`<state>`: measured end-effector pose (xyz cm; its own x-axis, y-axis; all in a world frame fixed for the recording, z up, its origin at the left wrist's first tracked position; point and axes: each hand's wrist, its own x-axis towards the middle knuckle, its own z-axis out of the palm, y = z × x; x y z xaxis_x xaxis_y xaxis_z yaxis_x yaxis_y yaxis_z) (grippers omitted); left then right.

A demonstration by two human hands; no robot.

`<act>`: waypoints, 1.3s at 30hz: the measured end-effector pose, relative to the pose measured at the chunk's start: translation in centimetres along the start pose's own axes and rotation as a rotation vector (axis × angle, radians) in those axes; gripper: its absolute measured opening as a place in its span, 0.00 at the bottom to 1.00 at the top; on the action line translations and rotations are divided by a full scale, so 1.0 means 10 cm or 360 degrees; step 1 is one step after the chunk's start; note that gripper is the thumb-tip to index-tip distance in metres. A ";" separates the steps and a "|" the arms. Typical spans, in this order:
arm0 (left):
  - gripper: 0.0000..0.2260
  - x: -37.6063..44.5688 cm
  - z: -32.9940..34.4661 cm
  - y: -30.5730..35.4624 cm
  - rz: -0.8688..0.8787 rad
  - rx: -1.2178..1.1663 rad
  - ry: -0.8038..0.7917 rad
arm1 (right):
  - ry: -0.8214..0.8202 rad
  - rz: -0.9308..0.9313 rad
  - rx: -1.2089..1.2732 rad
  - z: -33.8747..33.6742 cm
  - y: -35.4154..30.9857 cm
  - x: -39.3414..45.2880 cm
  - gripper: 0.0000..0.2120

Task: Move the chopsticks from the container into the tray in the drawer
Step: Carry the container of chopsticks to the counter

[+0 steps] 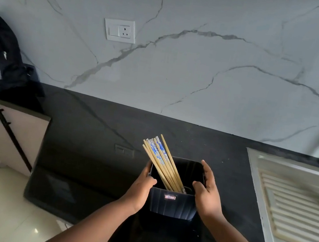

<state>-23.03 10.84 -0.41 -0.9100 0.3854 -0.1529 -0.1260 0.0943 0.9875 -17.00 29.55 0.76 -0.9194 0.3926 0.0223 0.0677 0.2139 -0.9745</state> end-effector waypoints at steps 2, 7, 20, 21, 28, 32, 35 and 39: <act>0.35 0.01 -0.05 0.02 0.0022 -0.0016 -0.0066 | 0.0034 0.0005 0.0048 0.05 -0.03 0.03 0.29; 0.38 0.00 -0.30 0.11 -0.0041 0.0265 -0.0168 | 0.0067 -0.0016 0.0187 0.22 -0.15 0.07 0.27; 0.35 -1.05 -0.81 0.07 -0.0034 0.0034 0.0687 | -0.0803 -0.0203 0.0331 0.98 -0.46 0.05 0.27; 0.35 -1.23 -0.81 0.04 -0.0025 0.0017 0.0756 | -0.0915 -0.0204 0.0325 1.07 -0.46 -0.03 0.27; 0.33 -2.67 -0.55 -0.13 0.0001 -0.0182 0.1357 | -0.1704 -0.0230 0.0217 1.64 -0.59 -0.92 0.30; 0.32 -3.56 -0.37 -0.24 0.0012 -0.0317 0.1701 | -0.2146 -0.0314 0.0028 1.95 -0.62 -1.65 0.32; 0.32 -4.20 -0.22 -0.36 0.0012 -0.0402 0.1935 | -0.2386 -0.0422 -0.0065 2.19 -0.60 -2.26 0.33; 0.35 -5.20 -0.04 -0.67 -0.0025 -0.0492 0.2273 | -0.2799 -0.0583 -0.0249 2.50 -0.62 -3.33 0.34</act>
<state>24.95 -10.19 0.92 -0.4942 -0.8507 -0.1791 -0.0502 -0.1778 0.9828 3.47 -7.20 0.45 -0.1790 -0.9751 -0.1308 -0.2755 0.1773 -0.9448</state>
